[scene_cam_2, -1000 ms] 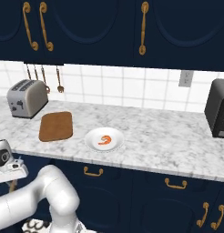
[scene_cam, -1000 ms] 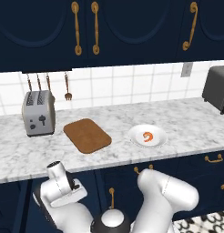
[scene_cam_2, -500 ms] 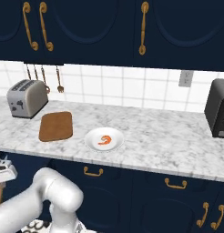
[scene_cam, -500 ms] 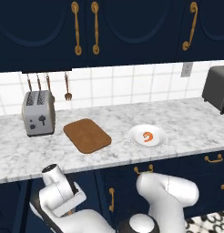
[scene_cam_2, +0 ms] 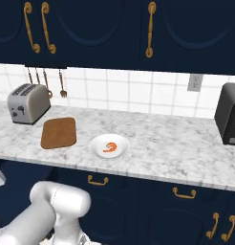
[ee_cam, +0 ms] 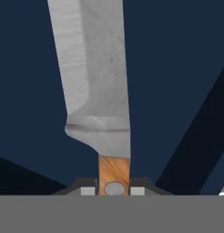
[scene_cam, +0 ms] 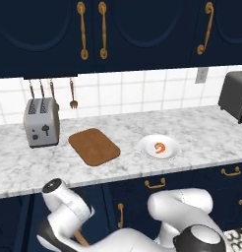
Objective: Pick up the knife from the drawer and place it on the cutting board. Then place the meat from the plate to the cutting board.
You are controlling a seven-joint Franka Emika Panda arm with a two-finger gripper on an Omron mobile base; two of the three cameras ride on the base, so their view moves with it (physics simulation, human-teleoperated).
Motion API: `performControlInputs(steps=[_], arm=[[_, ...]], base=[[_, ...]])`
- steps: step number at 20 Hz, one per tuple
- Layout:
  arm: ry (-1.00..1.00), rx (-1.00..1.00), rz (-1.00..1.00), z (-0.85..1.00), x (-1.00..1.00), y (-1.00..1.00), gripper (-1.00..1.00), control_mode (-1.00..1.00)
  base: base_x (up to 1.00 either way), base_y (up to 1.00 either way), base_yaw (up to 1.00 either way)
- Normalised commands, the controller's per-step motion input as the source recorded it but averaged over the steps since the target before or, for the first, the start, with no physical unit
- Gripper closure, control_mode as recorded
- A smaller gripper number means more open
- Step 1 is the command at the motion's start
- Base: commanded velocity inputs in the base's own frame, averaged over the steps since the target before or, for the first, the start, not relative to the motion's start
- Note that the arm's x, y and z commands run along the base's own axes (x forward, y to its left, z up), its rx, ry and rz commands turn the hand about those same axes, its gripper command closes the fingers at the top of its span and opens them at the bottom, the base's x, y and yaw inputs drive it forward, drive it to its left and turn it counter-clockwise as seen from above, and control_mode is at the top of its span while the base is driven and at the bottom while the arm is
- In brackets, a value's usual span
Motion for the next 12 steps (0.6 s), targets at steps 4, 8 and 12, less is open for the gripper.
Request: performControlInputs(steps=[4,8,12], arm=[[-0.11,0.06,0.04,1.0,0.61,0.0,1.0,-1.0],[-0.02,0.07,0.01,1.0,0.63,-0.07,1.0,-1.0],[0.01,0.04,0.0,0.67,0.61,-0.33,1.0,-1.0]], base=[[0.0,0.0,0.0],[0.0,0.0,0.0],[0.0,0.0,0.0]])
